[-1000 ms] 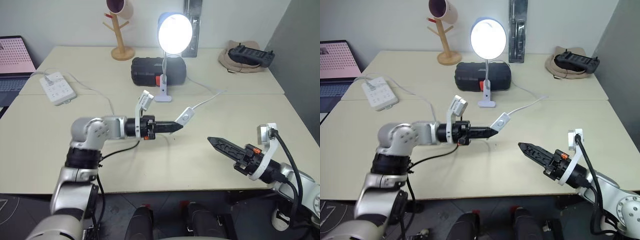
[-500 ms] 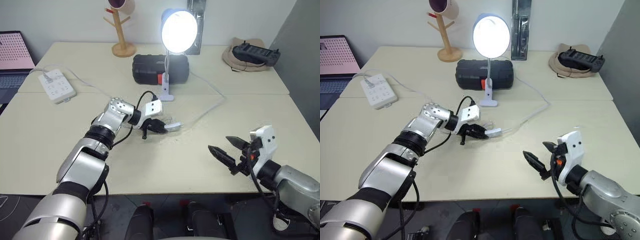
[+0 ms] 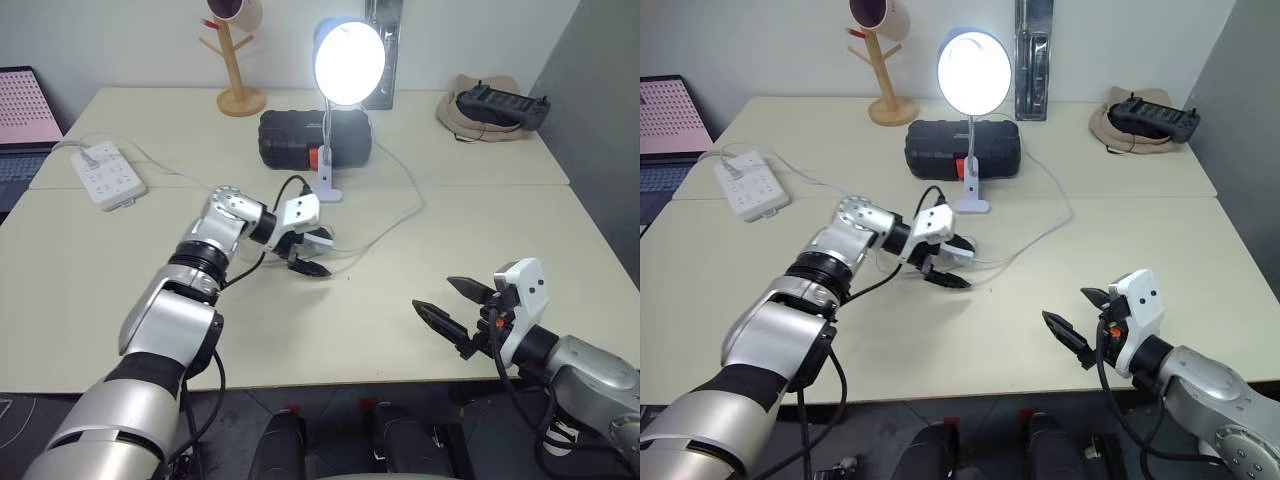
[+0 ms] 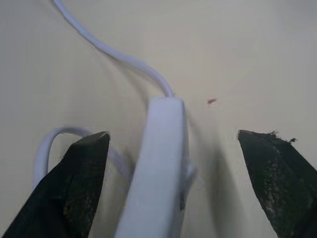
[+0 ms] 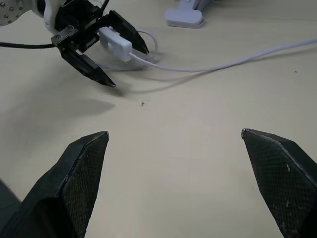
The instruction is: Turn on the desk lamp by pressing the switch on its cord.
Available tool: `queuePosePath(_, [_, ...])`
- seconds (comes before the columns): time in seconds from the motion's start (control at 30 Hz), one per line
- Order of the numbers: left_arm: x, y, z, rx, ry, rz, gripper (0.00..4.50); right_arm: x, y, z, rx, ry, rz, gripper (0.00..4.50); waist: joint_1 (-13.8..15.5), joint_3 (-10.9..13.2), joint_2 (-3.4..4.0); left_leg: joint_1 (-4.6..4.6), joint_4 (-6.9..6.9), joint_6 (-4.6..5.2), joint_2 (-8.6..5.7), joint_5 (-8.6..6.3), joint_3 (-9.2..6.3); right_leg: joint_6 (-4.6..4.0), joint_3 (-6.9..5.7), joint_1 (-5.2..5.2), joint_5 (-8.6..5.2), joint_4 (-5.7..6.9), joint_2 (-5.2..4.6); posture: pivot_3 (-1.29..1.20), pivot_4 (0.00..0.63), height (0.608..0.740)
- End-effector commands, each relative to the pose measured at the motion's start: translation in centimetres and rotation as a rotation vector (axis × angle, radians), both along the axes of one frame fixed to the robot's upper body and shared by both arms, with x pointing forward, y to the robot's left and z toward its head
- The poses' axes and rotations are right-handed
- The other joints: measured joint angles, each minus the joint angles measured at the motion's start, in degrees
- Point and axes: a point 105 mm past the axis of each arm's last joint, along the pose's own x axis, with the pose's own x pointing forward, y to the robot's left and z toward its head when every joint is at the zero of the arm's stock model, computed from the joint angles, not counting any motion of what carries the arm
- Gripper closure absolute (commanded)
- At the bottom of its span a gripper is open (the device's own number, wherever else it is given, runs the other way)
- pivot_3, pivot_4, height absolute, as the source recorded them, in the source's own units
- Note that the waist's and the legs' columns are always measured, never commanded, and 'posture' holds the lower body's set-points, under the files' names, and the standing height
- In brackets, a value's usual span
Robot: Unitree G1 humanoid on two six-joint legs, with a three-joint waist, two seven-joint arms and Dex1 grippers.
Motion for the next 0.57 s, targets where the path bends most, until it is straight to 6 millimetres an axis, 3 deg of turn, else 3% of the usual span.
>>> queuePosePath(0.03, [-0.7,2.4,3.3,-0.085,-0.038,0.046,0.01,1.1,-0.7,0.8,-0.038,-0.029,0.063,0.0,-0.2,0.0,0.0,0.04,0.01,0.0,0.01,0.0,0.02,-0.01,0.03,0.0,0.0,0.03,0.0,0.0,0.15,0.74])
queuePosePath(0.3, [-2.0,7.1,5.5,-0.236,-0.108,0.39,0.01,3.4,-3.8,0.5,-0.135,-0.039,0.065,0.0,0.8,0.0,0.0,0.12,0.1,-0.01,0.01,0.01,-0.14,-0.16,-0.13,-0.02,-0.11,0.46,-0.02,0.0,0.15,0.74])
queuePosePath(0.4, [-3.9,9.8,4.0,-0.237,-0.107,0.532,0.01,4.4,-5.2,0.7,-0.16,-0.053,0.035,0.0,0.5,0.0,0.0,0.19,0.14,-0.03,0.0,0.01,-0.06,-0.16,-0.04,0.0,-0.11,0.54,-0.06,0.0,0.15,0.74])
queuePosePath(0.57, [-5.3,9.9,2.5,-0.247,-0.075,0.596,0.01,4.8,-5.5,0.5,-0.172,-0.054,0.041,0.0,0.4,0.0,0.0,0.43,0.09,-0.03,0.04,0.02,0.01,-0.22,-0.02,0.03,-0.14,0.73,-0.05,0.0,0.15,0.74])
